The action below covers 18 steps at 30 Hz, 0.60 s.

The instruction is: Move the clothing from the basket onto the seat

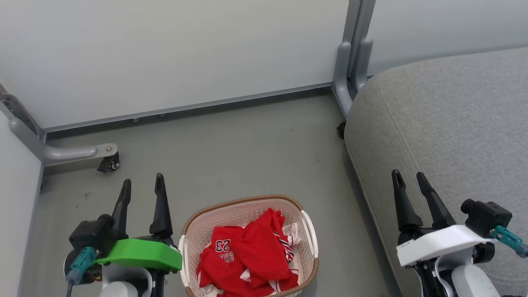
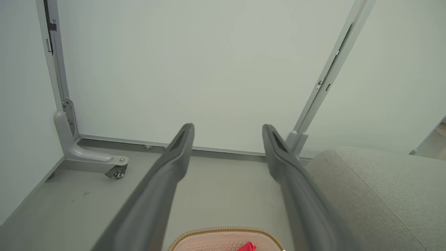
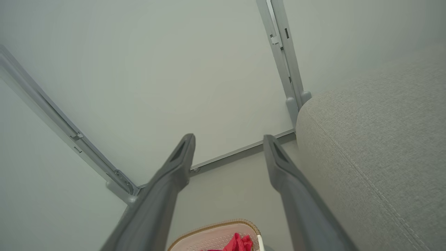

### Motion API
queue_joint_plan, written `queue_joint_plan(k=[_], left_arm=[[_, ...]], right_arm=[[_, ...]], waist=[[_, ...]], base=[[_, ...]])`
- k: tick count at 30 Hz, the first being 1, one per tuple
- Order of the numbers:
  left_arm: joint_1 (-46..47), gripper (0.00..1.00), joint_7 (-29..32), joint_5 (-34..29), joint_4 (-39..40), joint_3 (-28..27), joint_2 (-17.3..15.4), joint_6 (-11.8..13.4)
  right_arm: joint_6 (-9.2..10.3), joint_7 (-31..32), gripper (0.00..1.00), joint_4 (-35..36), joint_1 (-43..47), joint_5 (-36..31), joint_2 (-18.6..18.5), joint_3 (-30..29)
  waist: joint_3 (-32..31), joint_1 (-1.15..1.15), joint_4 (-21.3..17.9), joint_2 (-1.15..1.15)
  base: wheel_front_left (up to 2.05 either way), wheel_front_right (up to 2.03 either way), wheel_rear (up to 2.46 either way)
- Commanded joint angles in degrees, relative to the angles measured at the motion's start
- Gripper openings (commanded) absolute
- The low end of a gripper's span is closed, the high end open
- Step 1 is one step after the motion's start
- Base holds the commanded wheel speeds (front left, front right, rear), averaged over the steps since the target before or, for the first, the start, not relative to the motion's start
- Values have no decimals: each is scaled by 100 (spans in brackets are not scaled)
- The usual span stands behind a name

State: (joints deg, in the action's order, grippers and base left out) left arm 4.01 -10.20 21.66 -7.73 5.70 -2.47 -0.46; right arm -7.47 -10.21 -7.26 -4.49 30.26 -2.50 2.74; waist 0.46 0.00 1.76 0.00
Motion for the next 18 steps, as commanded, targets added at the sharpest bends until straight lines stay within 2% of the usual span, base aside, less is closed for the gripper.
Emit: queue_joint_plan(k=[1,18], left_arm=[[38,100,-61,-142,41,23,-44,42],[45,100,-270,-945,17,180,-51,82]], right_arm=[[-3,-59,100,19,-63,-167,-35,19],[-3,-269,100,-9,-93,-1053,-43,102]], waist=[[1,0,5,0],[-2,0,48,0]], base=[[0,0,0],[0,0,0]])
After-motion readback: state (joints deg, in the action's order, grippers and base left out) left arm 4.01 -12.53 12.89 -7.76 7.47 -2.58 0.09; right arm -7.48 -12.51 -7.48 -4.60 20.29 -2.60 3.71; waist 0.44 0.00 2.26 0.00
